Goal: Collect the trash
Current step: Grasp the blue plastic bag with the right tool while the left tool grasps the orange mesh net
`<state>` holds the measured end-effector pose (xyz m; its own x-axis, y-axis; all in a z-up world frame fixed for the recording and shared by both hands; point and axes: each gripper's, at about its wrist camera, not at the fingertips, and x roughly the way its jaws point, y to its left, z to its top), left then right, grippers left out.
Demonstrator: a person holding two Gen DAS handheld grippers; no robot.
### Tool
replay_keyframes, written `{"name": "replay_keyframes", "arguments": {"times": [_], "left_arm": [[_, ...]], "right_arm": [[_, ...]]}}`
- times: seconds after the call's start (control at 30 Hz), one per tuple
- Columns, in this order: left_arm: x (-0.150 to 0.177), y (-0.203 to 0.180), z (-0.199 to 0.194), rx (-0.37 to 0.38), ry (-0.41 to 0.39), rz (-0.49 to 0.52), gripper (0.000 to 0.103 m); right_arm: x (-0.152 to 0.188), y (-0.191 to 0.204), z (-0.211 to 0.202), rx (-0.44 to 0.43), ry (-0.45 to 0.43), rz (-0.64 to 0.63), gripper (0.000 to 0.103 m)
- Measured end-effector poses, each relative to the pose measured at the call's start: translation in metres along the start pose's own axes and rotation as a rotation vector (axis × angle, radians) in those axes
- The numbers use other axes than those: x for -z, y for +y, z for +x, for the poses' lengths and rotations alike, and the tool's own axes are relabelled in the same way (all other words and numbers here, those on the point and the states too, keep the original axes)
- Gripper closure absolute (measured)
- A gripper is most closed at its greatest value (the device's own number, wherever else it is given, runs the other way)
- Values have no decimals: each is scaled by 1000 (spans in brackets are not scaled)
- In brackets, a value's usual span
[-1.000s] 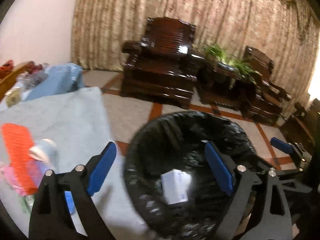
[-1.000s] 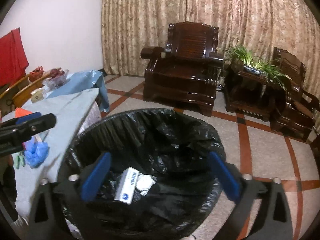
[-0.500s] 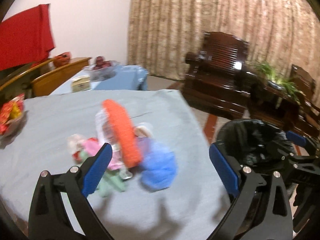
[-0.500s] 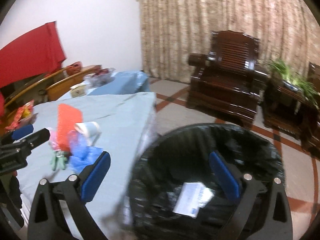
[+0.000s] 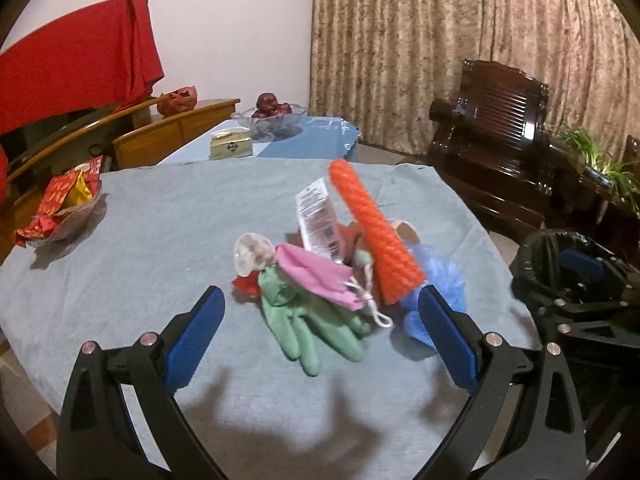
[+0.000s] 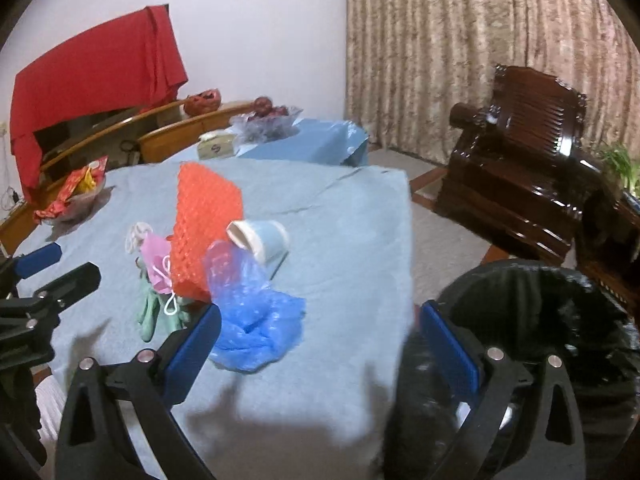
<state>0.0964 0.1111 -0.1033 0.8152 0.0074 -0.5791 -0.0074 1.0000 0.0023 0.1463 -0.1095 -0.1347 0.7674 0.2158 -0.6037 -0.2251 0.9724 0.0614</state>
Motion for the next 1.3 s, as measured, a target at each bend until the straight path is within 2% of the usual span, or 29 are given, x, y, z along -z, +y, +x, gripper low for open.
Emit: {"name": "replay_keyframes", "arguments": {"times": [0.27,0.57,0.67,0.73,0.83,1.0,1.3], "left_arm": [[8,13,15,-25,31,-22,8],[12,22,29,-33,59,-39,8],[15,24,30,-36,69,-44,8],[16,25,31,-38,72,-47,8],[17,25,32,-37,78,-50,8],[15,18,28,-25,71,-39,9],[7,-4,20,17,44,-19,9]], "right_arm": [[8,25,49,-27,84,-57,6],[20,31,83,-40,159,-68,7],[21,33,90,-100,193,-68,24],[22,33,90,-156,209,-61,43],[23,33,85,-183,205,-56,52],[21,31,72,-204,190,-46,59],[14,18,30,-189,137,-39,59]]}}
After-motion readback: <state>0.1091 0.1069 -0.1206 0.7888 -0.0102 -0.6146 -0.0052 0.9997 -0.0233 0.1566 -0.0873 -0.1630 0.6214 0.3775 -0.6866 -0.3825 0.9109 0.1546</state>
